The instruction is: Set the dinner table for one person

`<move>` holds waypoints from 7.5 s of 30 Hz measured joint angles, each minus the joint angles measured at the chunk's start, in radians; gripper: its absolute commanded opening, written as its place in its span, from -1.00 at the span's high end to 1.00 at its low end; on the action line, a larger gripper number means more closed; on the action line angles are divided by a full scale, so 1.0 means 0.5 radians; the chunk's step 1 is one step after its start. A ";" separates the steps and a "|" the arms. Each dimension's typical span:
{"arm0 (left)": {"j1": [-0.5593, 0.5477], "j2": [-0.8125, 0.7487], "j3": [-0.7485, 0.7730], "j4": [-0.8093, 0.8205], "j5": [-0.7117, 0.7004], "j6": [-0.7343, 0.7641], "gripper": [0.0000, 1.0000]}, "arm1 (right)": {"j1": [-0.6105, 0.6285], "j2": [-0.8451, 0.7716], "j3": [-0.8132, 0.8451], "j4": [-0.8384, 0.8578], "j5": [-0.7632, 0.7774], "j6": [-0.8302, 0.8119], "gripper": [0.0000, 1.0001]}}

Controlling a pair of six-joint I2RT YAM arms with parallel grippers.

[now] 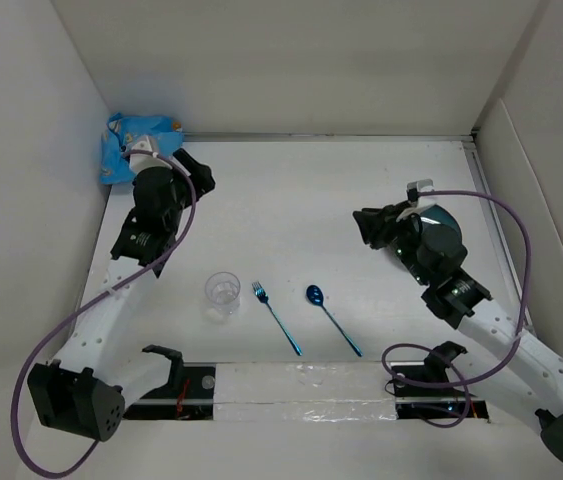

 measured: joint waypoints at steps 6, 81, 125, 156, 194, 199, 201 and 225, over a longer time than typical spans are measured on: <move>0.103 0.246 0.158 0.090 -0.081 -0.028 0.50 | 0.000 -0.002 -0.004 0.050 0.014 0.013 1.00; 0.052 1.305 0.564 1.122 0.697 -0.237 0.88 | 0.123 0.734 0.134 0.040 0.185 -0.127 -0.55; -0.118 2.008 0.970 -0.294 0.549 0.167 0.65 | -0.195 2.260 1.085 -0.039 -0.191 0.081 0.84; -0.382 1.490 1.093 -0.012 0.894 0.294 -0.56 | -0.263 1.883 2.279 -0.676 0.243 -0.623 1.00; -0.855 2.335 1.659 0.340 0.493 0.986 1.00 | -0.552 1.680 1.936 -0.736 -0.154 -0.344 1.00; -0.806 2.374 1.668 0.401 0.565 0.980 0.49 | -0.587 1.655 1.933 -0.734 -0.176 -0.335 1.00; -0.803 2.305 1.505 0.519 0.558 0.980 -0.15 | -0.609 1.643 1.933 -0.730 -0.183 -0.335 1.00; -0.600 2.483 1.780 0.615 1.625 0.913 -0.70 | -0.852 1.555 1.932 -0.730 -0.596 -0.298 1.00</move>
